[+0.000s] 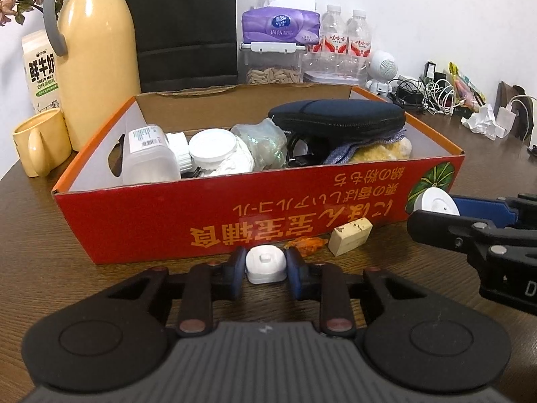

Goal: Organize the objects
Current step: 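Grasp the white round disc with the right gripper while the left grasps the small white cap, then carry both white items over the box and open both grippers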

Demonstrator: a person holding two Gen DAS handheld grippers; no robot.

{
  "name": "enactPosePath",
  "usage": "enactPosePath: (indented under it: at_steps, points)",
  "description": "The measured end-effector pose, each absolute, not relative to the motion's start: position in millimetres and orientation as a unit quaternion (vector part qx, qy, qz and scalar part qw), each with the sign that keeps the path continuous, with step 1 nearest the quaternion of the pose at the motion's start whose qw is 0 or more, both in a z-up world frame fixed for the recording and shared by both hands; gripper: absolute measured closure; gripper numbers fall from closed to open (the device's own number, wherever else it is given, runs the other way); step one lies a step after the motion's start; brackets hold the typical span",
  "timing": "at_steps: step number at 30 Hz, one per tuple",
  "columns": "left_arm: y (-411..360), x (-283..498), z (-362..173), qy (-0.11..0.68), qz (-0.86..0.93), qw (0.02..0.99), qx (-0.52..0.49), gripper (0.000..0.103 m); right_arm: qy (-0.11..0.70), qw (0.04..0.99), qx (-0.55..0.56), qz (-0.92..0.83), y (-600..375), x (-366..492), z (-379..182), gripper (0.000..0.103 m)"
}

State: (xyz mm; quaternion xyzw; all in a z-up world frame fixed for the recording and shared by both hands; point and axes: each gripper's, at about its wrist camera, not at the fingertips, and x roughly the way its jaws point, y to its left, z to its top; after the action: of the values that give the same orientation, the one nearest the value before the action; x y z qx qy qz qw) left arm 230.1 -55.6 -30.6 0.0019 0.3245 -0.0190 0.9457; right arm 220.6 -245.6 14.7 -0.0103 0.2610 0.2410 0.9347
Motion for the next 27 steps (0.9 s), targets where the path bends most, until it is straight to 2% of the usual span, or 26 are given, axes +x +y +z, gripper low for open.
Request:
enactPosePath:
  at_steps: [17, 27]
  points:
    - [-49, 198, -12, 0.280, -0.026, 0.960, -0.008, 0.076, 0.257, 0.935, -0.011, 0.243, -245, 219, 15, 0.065]
    - [-47, 183, 20, 0.235, -0.045, 0.971, -0.021, 0.076, 0.218, 0.942, -0.017, 0.254, -241, 209, 34, 0.064]
